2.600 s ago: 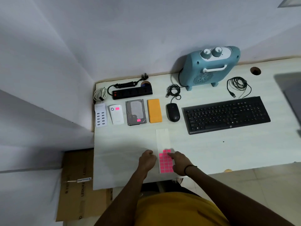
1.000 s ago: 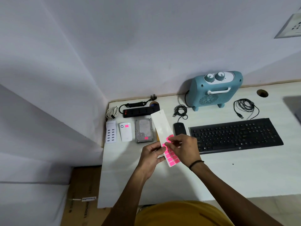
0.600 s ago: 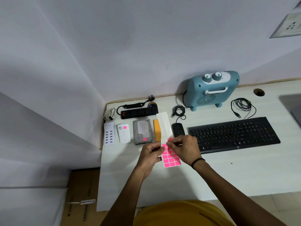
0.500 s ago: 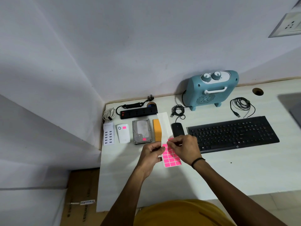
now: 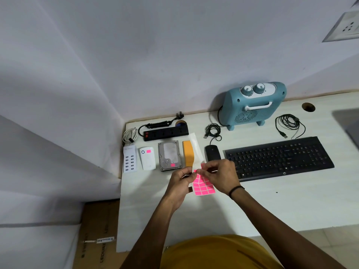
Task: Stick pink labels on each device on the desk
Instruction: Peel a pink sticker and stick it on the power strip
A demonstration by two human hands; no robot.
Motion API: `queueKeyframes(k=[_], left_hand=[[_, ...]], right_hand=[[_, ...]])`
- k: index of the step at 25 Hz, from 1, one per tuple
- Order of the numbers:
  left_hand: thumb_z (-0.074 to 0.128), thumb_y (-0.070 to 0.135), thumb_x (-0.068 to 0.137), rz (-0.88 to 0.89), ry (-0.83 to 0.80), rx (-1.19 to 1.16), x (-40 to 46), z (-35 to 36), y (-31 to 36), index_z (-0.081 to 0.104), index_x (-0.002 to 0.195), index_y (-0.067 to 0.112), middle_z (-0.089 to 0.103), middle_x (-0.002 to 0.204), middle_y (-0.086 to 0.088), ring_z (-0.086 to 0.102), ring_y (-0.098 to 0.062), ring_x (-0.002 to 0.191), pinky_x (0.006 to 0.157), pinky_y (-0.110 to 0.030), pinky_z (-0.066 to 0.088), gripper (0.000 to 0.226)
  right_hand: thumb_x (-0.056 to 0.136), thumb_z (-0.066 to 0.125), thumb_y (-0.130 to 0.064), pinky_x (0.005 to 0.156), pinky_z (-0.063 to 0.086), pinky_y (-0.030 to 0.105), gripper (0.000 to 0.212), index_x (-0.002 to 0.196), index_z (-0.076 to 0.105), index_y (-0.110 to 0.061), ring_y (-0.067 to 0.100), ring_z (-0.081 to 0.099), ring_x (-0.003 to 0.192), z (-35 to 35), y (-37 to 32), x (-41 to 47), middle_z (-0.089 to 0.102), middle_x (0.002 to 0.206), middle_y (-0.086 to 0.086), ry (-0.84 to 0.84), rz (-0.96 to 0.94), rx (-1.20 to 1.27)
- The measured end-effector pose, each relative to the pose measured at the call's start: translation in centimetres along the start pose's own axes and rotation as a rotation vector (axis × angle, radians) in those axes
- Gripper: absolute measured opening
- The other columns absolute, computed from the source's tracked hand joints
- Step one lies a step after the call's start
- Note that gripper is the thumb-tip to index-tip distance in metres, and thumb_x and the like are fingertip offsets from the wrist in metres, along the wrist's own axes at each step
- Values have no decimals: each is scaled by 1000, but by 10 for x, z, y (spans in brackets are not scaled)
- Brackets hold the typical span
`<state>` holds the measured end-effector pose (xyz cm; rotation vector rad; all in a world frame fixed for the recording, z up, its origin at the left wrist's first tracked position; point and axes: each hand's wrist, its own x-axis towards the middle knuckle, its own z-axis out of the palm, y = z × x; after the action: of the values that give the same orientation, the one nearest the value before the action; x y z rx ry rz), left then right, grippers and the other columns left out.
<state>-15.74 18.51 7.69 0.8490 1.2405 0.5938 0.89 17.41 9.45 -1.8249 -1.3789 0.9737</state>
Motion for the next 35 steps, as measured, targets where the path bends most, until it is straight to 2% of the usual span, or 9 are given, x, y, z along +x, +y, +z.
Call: queueKeyframes(k=[5,9,12,14,16,20,24,28,35], left_hand=[[58,18,103,-41,-1,5,6,-7,-9,73,109,17,74,111,-11,72,-29,106,95,-50,56,16],[56,18,103,-119,70,-27,10,-9,-20,71,111,15,75,108,-8,73,-24,102,93,-45,58,17],[60,18,99,-153,162,176,17,-16,-42,71,104,19,76,100,-5,74,-19,91,81,-36,61,11],[65,18,92,-190,205,330,20,-23,-60,71,94,20,75,93,-5,70,-17,80,66,-30,54,7],[67,17,87,-214,219,469,23,-29,-77,71,87,21,73,88,-4,65,-16,74,60,-25,48,5],[67,15,85,-195,178,713,28,-28,-99,69,85,20,75,95,-3,70,-20,90,70,-27,51,5],[72,26,85,-200,118,866,26,-23,-121,72,90,13,76,98,-6,71,-22,88,74,-32,56,13],[76,39,86,-169,181,919,14,-32,-132,72,101,15,72,101,0,68,-18,94,72,-26,48,29],[70,36,86,-66,307,863,20,-48,-96,72,87,26,76,91,5,72,-16,87,78,-32,58,10]], right_hand=[[79,83,-23,64,53,7,17,92,81,-13,-4,71,73,2,2,4,77,86,-7,-79,10,70],[81,81,-27,70,58,19,11,85,82,-17,8,74,69,2,13,4,78,75,-4,-47,148,219],[80,82,-26,74,60,24,9,77,80,-17,13,75,67,5,29,0,77,71,-2,17,284,189],[80,82,-21,75,62,30,9,77,78,-14,17,75,66,7,37,-4,77,73,2,-4,353,226],[81,81,-16,72,63,33,8,79,77,-9,20,73,62,9,40,-7,77,75,9,-31,407,272],[83,78,-15,64,62,26,8,85,76,-7,19,72,59,9,46,-21,76,75,13,-49,481,280],[82,78,-12,63,61,28,9,87,76,-5,20,71,60,7,64,-40,76,76,16,-48,577,350],[80,80,-9,66,61,30,13,90,75,0,22,68,62,15,70,-43,75,79,23,-77,650,433],[78,82,-9,77,62,35,7,81,77,-6,23,69,65,52,45,1,76,78,18,-110,619,397]])
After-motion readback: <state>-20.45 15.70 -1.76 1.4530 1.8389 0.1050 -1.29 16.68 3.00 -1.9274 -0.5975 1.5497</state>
